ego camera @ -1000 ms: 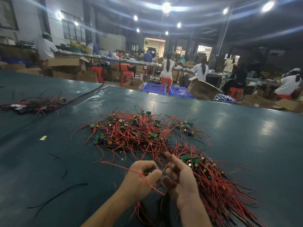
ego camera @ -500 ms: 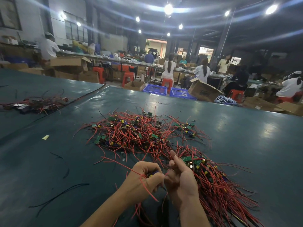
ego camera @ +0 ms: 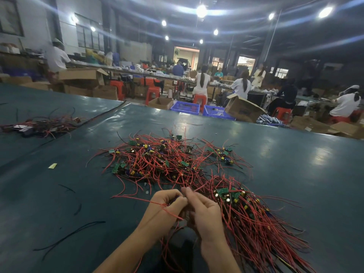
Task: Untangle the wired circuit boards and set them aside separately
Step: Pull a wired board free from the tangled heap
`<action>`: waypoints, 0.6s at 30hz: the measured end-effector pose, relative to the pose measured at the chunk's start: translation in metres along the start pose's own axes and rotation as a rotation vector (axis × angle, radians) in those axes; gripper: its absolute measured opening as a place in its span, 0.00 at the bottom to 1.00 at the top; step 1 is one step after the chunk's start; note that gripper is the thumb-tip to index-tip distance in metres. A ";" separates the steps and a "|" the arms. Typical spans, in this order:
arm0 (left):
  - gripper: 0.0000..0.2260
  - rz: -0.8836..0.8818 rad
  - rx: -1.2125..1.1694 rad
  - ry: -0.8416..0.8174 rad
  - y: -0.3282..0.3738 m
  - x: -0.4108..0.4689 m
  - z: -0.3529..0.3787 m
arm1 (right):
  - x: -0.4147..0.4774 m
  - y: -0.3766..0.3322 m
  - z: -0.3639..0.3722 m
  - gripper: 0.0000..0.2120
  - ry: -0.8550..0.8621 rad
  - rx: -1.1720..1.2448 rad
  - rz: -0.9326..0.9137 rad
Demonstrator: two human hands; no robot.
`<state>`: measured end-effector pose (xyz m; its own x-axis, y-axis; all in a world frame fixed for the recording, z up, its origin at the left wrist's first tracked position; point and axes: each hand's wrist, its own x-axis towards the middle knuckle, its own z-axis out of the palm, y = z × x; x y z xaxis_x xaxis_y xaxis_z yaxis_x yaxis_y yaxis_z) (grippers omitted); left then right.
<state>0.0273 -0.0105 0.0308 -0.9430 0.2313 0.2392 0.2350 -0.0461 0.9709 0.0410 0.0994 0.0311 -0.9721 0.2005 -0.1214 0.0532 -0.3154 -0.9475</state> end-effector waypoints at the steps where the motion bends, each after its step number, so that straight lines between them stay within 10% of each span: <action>1: 0.21 0.001 -0.004 0.016 0.000 0.000 -0.001 | -0.003 0.000 0.003 0.10 -0.035 -0.008 0.001; 18: 0.08 0.061 0.216 -0.175 0.004 -0.008 0.003 | 0.015 -0.010 -0.029 0.11 0.144 0.019 0.016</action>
<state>0.0365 -0.0100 0.0324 -0.8747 0.4000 0.2736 0.3529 0.1390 0.9253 0.0322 0.1326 0.0303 -0.9282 0.3262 -0.1790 0.0628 -0.3368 -0.9395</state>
